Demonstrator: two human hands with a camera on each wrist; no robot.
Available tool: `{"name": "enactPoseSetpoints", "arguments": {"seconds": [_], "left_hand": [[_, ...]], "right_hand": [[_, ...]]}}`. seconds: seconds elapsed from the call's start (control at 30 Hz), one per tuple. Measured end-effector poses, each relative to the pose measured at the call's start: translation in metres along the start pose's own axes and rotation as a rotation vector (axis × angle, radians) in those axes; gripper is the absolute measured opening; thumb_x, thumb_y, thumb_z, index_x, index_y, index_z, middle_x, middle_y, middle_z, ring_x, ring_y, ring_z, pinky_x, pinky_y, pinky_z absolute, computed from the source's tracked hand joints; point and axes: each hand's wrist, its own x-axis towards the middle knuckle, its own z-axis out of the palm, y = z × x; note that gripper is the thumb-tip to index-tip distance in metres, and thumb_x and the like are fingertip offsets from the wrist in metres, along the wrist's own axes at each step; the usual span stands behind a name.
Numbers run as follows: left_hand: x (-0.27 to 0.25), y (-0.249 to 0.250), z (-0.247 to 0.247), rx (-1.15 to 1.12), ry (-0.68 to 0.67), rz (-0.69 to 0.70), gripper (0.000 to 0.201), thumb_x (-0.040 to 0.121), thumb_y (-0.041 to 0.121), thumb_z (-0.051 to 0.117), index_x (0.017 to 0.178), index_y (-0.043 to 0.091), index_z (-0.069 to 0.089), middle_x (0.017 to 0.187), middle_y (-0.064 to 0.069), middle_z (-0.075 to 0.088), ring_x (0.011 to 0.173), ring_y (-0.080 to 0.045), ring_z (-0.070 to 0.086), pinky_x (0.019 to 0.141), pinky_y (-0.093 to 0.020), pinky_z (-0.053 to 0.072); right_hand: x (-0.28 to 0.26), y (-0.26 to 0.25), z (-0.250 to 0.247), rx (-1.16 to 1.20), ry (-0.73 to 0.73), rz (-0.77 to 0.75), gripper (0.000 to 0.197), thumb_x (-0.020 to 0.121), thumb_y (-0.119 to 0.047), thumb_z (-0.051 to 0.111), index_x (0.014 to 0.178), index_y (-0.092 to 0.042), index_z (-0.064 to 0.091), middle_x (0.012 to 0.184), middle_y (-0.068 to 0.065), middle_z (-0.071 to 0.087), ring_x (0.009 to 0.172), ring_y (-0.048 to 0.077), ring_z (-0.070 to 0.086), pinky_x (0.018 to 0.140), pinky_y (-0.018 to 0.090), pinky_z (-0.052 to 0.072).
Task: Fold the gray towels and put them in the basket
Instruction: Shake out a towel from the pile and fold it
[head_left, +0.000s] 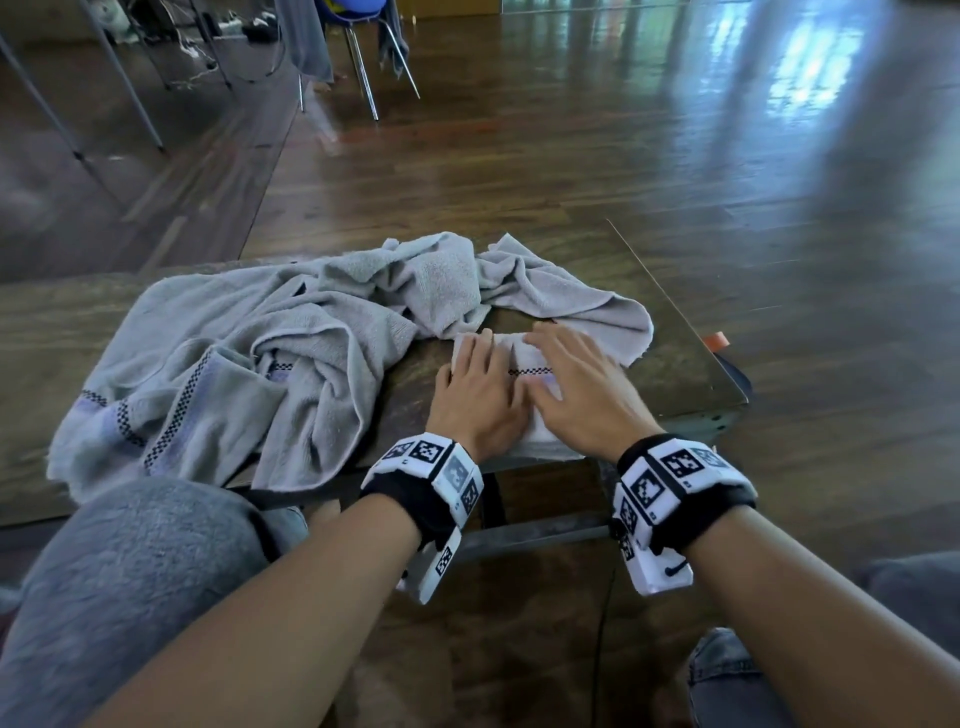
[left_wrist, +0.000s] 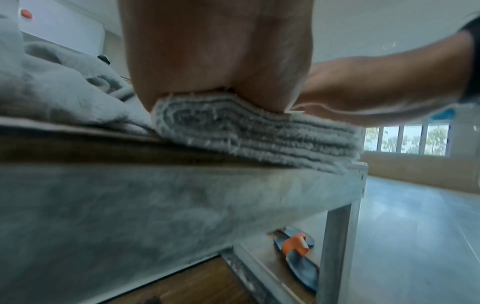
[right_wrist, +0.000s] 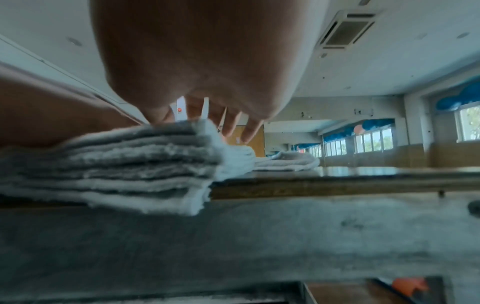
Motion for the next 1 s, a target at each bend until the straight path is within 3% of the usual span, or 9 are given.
{"name": "enactPoseSetpoints", "arguments": {"seconds": [0.1,0.2,0.33,0.63,0.77,0.87,1.0], "left_hand": [[0.002,-0.007,0.007,0.03,-0.036,-0.001,0.058,0.102,0.044,0.022,0.157,0.025,0.015,0.167,0.002,0.003,0.154,-0.015,-0.004,0.122,-0.05,0.009],[0.009,-0.013,0.007,0.008,-0.077,-0.011,0.059,0.102,0.047,0.019,0.158,0.029,0.01,0.167,0.008,-0.001,0.153,-0.011,-0.007,0.123,-0.05,0.005],[0.01,-0.021,0.004,0.008,-0.116,-0.034,0.06,0.102,0.049,0.015,0.158,0.033,0.002,0.166,0.012,-0.008,0.152,-0.007,-0.012,0.123,-0.05,-0.002],[0.006,-0.026,-0.003,0.006,-0.181,-0.102,0.058,0.102,0.051,0.013,0.156,0.041,-0.003,0.163,0.018,-0.018,0.153,-0.017,-0.012,0.122,-0.05,-0.007],[0.003,-0.025,-0.003,0.008,-0.177,-0.146,0.061,0.103,0.05,0.012,0.157,0.034,-0.011,0.164,0.014,-0.02,0.153,-0.018,-0.012,0.122,-0.05,-0.009],[-0.001,-0.021,-0.008,-0.007,-0.166,-0.235,0.067,0.103,0.048,0.013,0.158,0.019,-0.013,0.166,0.003,-0.015,0.153,-0.017,-0.012,0.122,-0.049,-0.011],[-0.01,-0.009,-0.011,0.063,-0.072,-0.341,0.07,0.103,0.047,0.019,0.156,0.001,0.012,0.166,-0.015,0.007,0.154,-0.025,0.003,0.123,-0.049,-0.006]], "right_hand": [[-0.004,0.0,0.019,0.037,-0.16,0.112,0.052,0.107,-0.043,0.022,0.157,-0.029,0.025,0.167,-0.009,0.014,0.154,0.01,0.006,0.124,0.045,0.011],[-0.004,0.006,0.024,0.016,-0.186,0.2,0.058,0.106,-0.049,0.016,0.161,-0.032,0.009,0.168,-0.015,-0.003,0.154,0.006,-0.008,0.126,0.044,0.001],[-0.003,0.008,0.022,0.002,-0.187,0.282,0.061,0.106,-0.049,0.016,0.161,-0.028,0.002,0.168,-0.012,-0.008,0.154,0.007,-0.01,0.126,0.042,0.0],[-0.01,0.012,0.017,-0.004,-0.217,0.331,0.063,0.106,-0.047,0.013,0.161,-0.022,-0.005,0.169,-0.006,-0.009,0.155,0.013,-0.005,0.126,0.039,-0.003],[-0.015,0.016,0.017,-0.008,-0.235,0.358,0.063,0.106,-0.048,0.009,0.16,-0.022,-0.008,0.169,-0.005,-0.01,0.154,0.01,-0.008,0.125,0.038,-0.006],[-0.016,0.019,0.017,-0.002,-0.248,0.368,0.062,0.105,-0.048,0.007,0.16,-0.023,-0.011,0.169,-0.005,-0.011,0.154,0.01,-0.01,0.125,0.039,-0.006],[-0.013,0.019,0.019,-0.001,-0.243,0.377,0.063,0.105,-0.047,0.008,0.16,-0.022,-0.011,0.169,-0.003,-0.009,0.155,0.012,-0.009,0.125,0.04,-0.006]]}}
